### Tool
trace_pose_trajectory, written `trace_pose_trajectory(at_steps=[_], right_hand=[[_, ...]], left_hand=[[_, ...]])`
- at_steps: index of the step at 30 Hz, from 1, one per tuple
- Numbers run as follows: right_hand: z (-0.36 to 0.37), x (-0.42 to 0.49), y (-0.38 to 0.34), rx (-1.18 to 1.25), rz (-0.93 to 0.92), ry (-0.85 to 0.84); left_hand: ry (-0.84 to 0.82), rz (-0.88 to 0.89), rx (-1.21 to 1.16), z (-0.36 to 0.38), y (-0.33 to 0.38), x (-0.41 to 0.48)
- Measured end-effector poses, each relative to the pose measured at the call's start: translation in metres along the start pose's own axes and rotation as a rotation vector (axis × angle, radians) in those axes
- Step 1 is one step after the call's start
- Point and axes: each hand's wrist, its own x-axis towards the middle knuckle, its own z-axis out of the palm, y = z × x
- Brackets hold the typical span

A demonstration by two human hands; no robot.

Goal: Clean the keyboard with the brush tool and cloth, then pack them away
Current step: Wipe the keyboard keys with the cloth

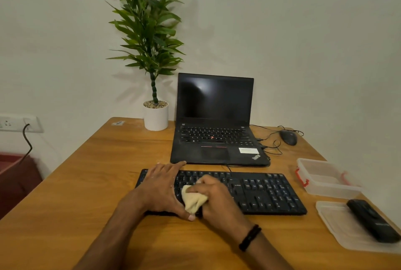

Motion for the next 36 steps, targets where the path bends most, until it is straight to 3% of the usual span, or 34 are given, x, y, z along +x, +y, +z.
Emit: trace_pose_trajectory(at_steps=[3,6,11,13,18,24,27,29,32,34,36], right_hand=[[0.006,-0.001,-0.006,0.057,-0.042,-0.103],[-0.018,-0.014,0.015,0.004,0.05,-0.167],[-0.028,-0.018,0.024,-0.236,0.214,0.057],[-0.012,-0.017,0.007,-0.217,0.194,0.09],[-0.007,-0.038,-0.01,-0.066,0.053,-0.067],[-0.034,-0.039,0.027,-0.354,0.404,0.184],[-0.026,-0.042,0.018,-0.317,0.517,0.242],[-0.009,-0.041,0.001,-0.233,0.434,0.234],[-0.001,-0.044,-0.011,-0.071,0.241,0.084],[-0.013,-0.049,0.003,-0.047,0.25,0.072],[-0.024,-0.053,0.022,-0.168,0.361,0.219]], left_hand=[[0.001,0.016,0.017,-0.002,-0.004,-0.005],[-0.024,-0.032,-0.072,-0.001,0.0,-0.009],[-0.019,-0.027,-0.078,0.001,0.008,-0.007],[-0.012,-0.018,-0.072,-0.001,0.006,-0.006],[-0.007,0.008,-0.035,0.003,-0.001,-0.006],[-0.009,0.001,-0.046,0.0,0.005,-0.006],[-0.023,-0.005,-0.044,0.002,0.006,-0.005],[-0.027,-0.01,-0.041,0.002,0.006,-0.004],[-0.012,-0.016,-0.038,0.001,0.001,-0.004],[-0.007,-0.011,-0.043,0.003,0.001,-0.005],[-0.018,-0.005,-0.042,0.004,0.005,-0.004]])
